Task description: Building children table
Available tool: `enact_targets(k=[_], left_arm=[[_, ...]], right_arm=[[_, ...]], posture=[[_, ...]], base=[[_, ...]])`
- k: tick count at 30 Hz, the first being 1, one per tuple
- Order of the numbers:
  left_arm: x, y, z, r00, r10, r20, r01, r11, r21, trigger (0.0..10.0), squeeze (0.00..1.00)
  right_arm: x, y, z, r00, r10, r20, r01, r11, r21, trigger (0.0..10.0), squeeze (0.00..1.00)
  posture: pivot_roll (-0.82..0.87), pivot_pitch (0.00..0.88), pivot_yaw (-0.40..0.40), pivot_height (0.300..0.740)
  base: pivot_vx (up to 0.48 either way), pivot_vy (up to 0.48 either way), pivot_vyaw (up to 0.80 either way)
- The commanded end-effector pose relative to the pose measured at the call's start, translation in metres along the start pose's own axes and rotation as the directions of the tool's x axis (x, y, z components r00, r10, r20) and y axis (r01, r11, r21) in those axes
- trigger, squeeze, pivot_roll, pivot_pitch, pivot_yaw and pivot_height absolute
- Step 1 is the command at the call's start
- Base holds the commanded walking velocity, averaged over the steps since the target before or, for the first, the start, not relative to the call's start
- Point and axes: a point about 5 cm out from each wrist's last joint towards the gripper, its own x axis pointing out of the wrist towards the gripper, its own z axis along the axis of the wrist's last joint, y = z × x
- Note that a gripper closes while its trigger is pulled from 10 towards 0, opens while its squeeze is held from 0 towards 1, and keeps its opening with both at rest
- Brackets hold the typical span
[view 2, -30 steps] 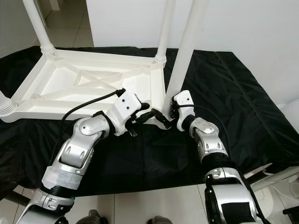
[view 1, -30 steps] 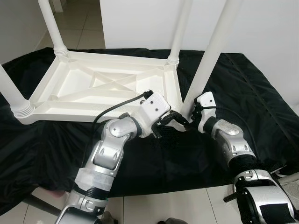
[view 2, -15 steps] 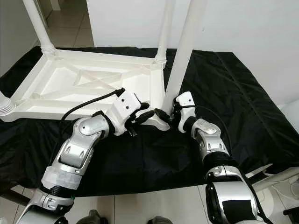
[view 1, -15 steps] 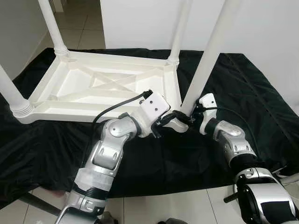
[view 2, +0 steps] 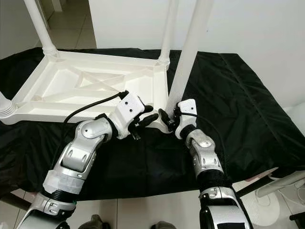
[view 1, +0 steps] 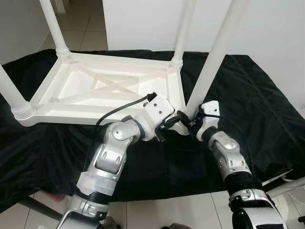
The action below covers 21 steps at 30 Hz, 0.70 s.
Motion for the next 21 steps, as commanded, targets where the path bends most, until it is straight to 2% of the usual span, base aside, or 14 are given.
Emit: enact_targets(k=[1,4,6,7,8,9,11,13,18,19,21], left_arm=[[0.003,0.004,-0.002,0.994,0.105,-0.019,-0.105,0.994,-0.004,10.0,0.00],[0.003,0.005,-0.002,0.994,0.106,-0.020,-0.106,0.994,-0.004,10.0,0.00],[0.003,0.005,-0.003,0.994,0.106,-0.023,-0.106,0.994,-0.004,10.0,0.00],[0.003,0.005,-0.003,0.994,0.106,-0.023,-0.106,0.994,-0.004,10.0,0.00],[0.003,0.004,-0.003,0.994,0.107,-0.023,-0.107,0.994,-0.004,10.0,0.00],[0.003,0.004,-0.003,0.994,0.107,-0.023,-0.107,0.994,-0.004,10.0,0.00],[0.003,0.005,-0.003,0.994,0.110,-0.022,-0.110,0.994,-0.007,10.0,0.00],[0.003,0.005,-0.003,0.994,0.111,-0.022,-0.111,0.994,-0.008,10.0,0.00],[0.004,0.005,-0.002,0.994,0.108,-0.018,-0.108,0.994,-0.004,10.0,0.00],[0.003,0.006,-0.002,0.994,0.111,-0.019,-0.111,0.994,-0.003,10.0,0.00],[0.003,0.007,-0.003,0.993,0.116,-0.020,-0.116,0.993,-0.002,10.0,0.00]], right_arm=[[-0.002,-0.001,0.000,0.992,-0.126,-0.020,0.126,0.992,0.022,10.0,0.00],[-0.003,0.003,0.001,0.983,-0.184,-0.019,0.185,0.983,0.024,10.0,0.00],[-0.004,0.019,0.003,0.948,-0.319,-0.019,0.319,0.947,0.021,10.0,0.00],[-0.004,0.019,0.003,0.948,-0.319,-0.019,0.319,0.947,0.021,10.0,0.00],[-0.004,0.025,0.005,0.931,-0.364,-0.015,0.364,0.931,0.021,10.0,0.00],[-0.004,0.025,0.005,0.931,-0.364,-0.015,0.364,0.931,0.021,10.0,0.00],[0.000,0.041,0.012,0.936,-0.351,0.000,0.350,0.936,0.039,10.0,0.00],[0.000,0.045,0.016,0.940,-0.341,0.002,0.341,0.939,0.051,10.0,0.00],[-0.003,0.043,0.019,0.941,-0.338,0.006,0.338,0.940,0.048,10.0,0.00],[-0.004,0.042,0.021,0.938,-0.347,0.007,0.346,0.937,0.057,10.0,1.00],[-0.005,0.040,0.024,0.936,-0.352,0.012,0.351,0.934,0.064,10.0,1.00]], posture=[[-0.08,0.000,-0.012,0.740],[-0.08,0.000,-0.012,0.740],[-0.08,0.000,-0.015,0.740],[-0.08,0.000,-0.015,0.740],[-0.08,0.000,-0.015,0.740],[-0.08,0.000,-0.015,0.740],[-0.08,0.000,-0.014,0.740],[-0.08,0.000,-0.014,0.740],[-0.08,0.000,-0.015,0.740],[-0.07,0.000,-0.015,0.740],[-0.08,0.000,-0.015,0.740]], base=[[0.000,0.000,0.00],[0.000,0.000,0.00],[0.000,0.000,0.00],[0.000,0.000,0.00],[0.000,0.000,0.00],[0.000,0.000,0.00],[0.000,0.000,0.00],[0.000,0.000,0.00],[0.000,0.000,0.00],[0.000,0.000,0.00],[0.000,0.000,0.00]])
